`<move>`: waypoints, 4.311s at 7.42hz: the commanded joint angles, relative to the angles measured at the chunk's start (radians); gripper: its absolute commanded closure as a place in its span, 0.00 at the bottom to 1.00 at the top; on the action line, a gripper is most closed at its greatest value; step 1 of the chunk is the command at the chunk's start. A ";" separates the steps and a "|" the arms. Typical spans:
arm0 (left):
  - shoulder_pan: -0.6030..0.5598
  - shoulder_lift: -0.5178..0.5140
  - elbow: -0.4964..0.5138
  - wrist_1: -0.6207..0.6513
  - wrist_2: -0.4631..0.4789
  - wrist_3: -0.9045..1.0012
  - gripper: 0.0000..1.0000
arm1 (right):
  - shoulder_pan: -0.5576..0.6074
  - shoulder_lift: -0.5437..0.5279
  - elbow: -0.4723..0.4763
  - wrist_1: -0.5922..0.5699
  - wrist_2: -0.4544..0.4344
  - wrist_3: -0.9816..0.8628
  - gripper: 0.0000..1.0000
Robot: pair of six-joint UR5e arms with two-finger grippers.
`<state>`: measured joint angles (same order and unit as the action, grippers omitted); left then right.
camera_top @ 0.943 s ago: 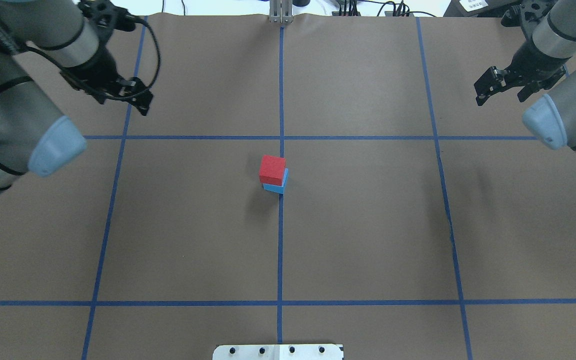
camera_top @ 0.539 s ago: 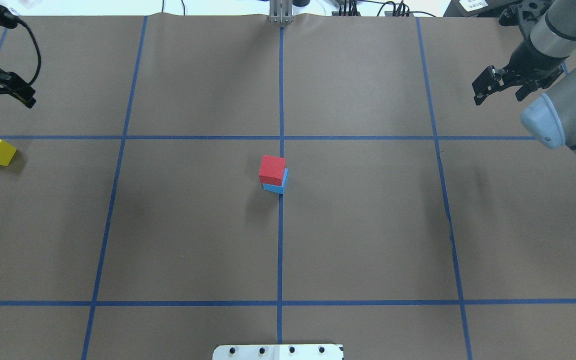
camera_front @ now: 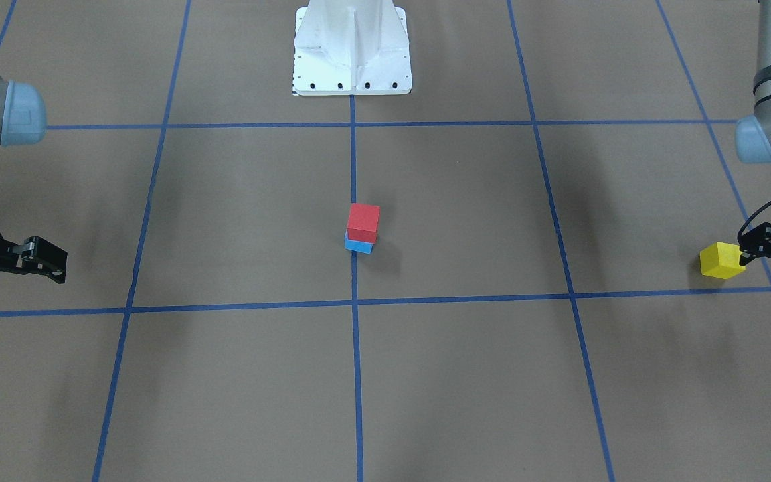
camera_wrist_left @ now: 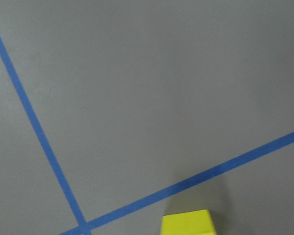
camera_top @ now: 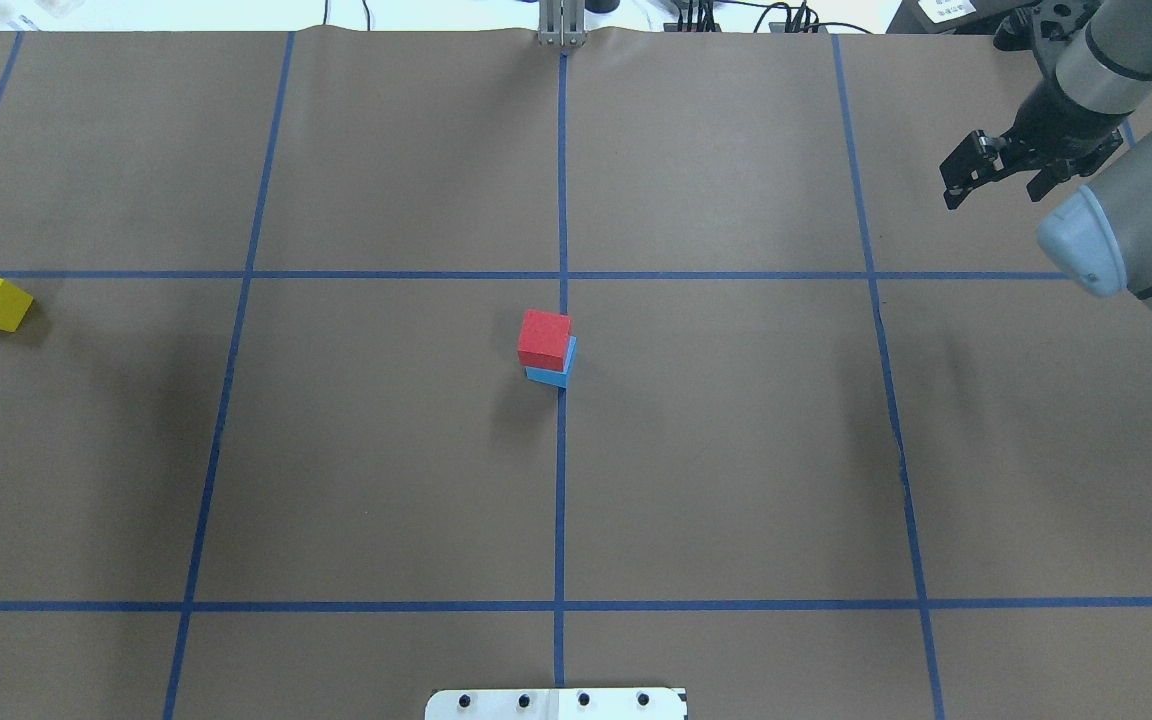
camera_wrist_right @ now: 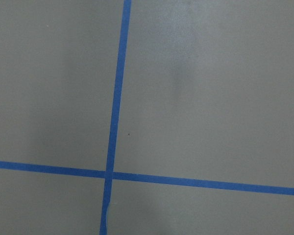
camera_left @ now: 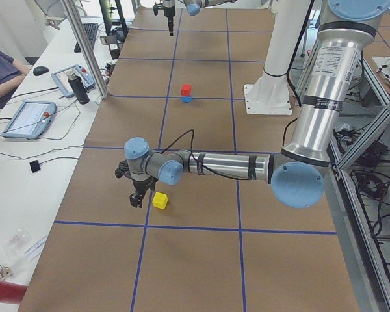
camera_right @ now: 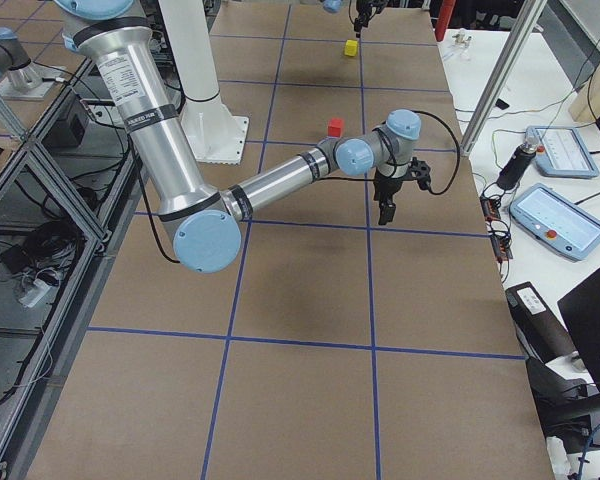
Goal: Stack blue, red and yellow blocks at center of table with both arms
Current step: 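Lower the left gripper and grasp the yellow cube, then carry the yellow cube with the left gripper over the red cube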
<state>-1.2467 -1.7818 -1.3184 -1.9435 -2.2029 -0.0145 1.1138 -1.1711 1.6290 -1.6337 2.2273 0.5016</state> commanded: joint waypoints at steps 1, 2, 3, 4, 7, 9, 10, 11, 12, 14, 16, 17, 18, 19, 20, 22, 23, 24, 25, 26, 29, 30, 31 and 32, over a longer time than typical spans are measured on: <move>0.003 0.001 0.018 -0.026 -0.066 -0.065 0.00 | 0.000 -0.001 0.000 0.000 0.000 -0.003 0.01; 0.003 0.001 0.015 -0.026 -0.110 -0.088 0.00 | 0.001 -0.001 0.000 0.000 0.000 -0.005 0.01; 0.003 0.001 0.013 -0.028 -0.121 -0.123 0.00 | 0.001 -0.001 0.000 0.000 0.000 -0.006 0.01; 0.004 0.001 0.016 -0.028 -0.121 -0.133 0.00 | 0.001 -0.002 0.000 0.000 0.000 -0.006 0.01; 0.010 0.018 0.024 -0.028 -0.120 -0.172 0.00 | 0.000 -0.004 -0.001 0.000 -0.002 -0.003 0.01; 0.010 0.016 0.018 -0.028 -0.121 -0.193 0.00 | 0.000 -0.005 -0.001 0.000 -0.002 -0.006 0.01; 0.012 0.016 0.018 -0.028 -0.121 -0.206 0.00 | 0.000 -0.007 -0.001 0.000 0.000 -0.006 0.01; 0.021 0.016 0.019 -0.029 -0.121 -0.212 0.00 | 0.000 -0.007 -0.001 0.000 0.000 -0.005 0.01; 0.036 0.016 0.021 -0.029 -0.120 -0.225 0.00 | 0.000 -0.007 -0.001 0.000 0.000 -0.005 0.01; 0.069 0.019 0.027 -0.035 -0.112 -0.236 0.00 | 0.001 -0.009 -0.001 0.000 -0.002 -0.005 0.01; 0.070 0.019 0.111 -0.139 -0.110 -0.235 0.00 | 0.000 -0.007 -0.001 0.000 -0.002 -0.002 0.01; 0.073 0.019 0.119 -0.155 -0.112 -0.239 0.00 | 0.000 -0.006 0.000 0.000 -0.002 0.002 0.01; 0.076 0.018 0.116 -0.158 -0.112 -0.240 0.01 | 0.000 -0.007 0.000 0.000 -0.002 0.002 0.01; 0.078 0.019 0.105 -0.158 -0.113 -0.254 0.25 | 0.001 -0.006 0.002 0.000 0.000 -0.001 0.01; 0.078 0.019 0.081 -0.156 -0.109 -0.280 0.83 | 0.000 -0.005 0.002 0.000 0.000 0.000 0.01; 0.076 0.019 0.035 -0.143 -0.112 -0.282 1.00 | 0.000 -0.007 0.008 0.000 0.000 0.005 0.01; 0.076 0.018 -0.023 -0.079 -0.113 -0.286 1.00 | 0.001 -0.009 0.006 0.000 0.000 0.000 0.01; 0.079 -0.007 -0.142 0.095 -0.113 -0.288 1.00 | 0.000 -0.007 0.005 0.000 0.000 0.000 0.01; 0.082 -0.087 -0.277 0.334 -0.113 -0.304 1.00 | 0.001 -0.006 0.006 0.000 0.002 -0.002 0.01; 0.087 -0.216 -0.380 0.585 -0.106 -0.333 1.00 | 0.001 -0.010 0.005 0.000 0.002 -0.009 0.01; 0.335 -0.605 -0.348 0.693 -0.065 -0.832 1.00 | 0.015 -0.012 -0.001 -0.002 -0.003 -0.047 0.01; 0.361 -0.716 -0.281 0.693 -0.061 -0.855 1.00 | 0.026 -0.010 -0.001 -0.003 -0.002 -0.043 0.01; 0.441 -0.773 -0.247 0.693 -0.020 -0.883 1.00 | 0.032 -0.012 -0.001 -0.003 0.002 -0.041 0.01; 0.523 -0.781 -0.242 0.689 0.065 -0.931 1.00 | 0.035 -0.012 -0.001 -0.003 0.003 -0.041 0.01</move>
<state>-0.8231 -2.5143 -1.5864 -1.2523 -2.2199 -0.8859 1.1426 -1.1823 1.6276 -1.6365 2.2281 0.4596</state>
